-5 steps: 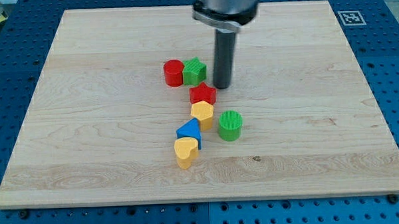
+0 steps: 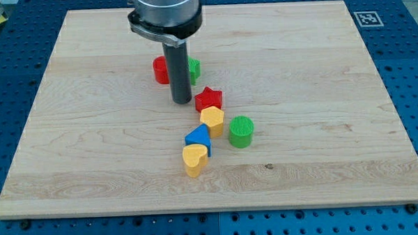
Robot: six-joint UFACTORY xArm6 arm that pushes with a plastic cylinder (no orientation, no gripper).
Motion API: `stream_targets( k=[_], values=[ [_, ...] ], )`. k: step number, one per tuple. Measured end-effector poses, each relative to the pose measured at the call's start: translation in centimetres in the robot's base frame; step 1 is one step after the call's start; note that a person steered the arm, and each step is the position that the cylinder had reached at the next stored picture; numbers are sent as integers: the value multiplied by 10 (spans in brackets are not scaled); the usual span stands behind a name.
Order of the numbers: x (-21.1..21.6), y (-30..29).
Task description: Move the red star towards the bottom center
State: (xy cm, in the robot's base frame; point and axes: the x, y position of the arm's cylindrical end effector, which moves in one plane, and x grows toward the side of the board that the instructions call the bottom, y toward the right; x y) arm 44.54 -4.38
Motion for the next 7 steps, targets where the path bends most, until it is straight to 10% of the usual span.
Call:
stream_targets(
  k=[7],
  values=[
    [7, 136]
  ],
)
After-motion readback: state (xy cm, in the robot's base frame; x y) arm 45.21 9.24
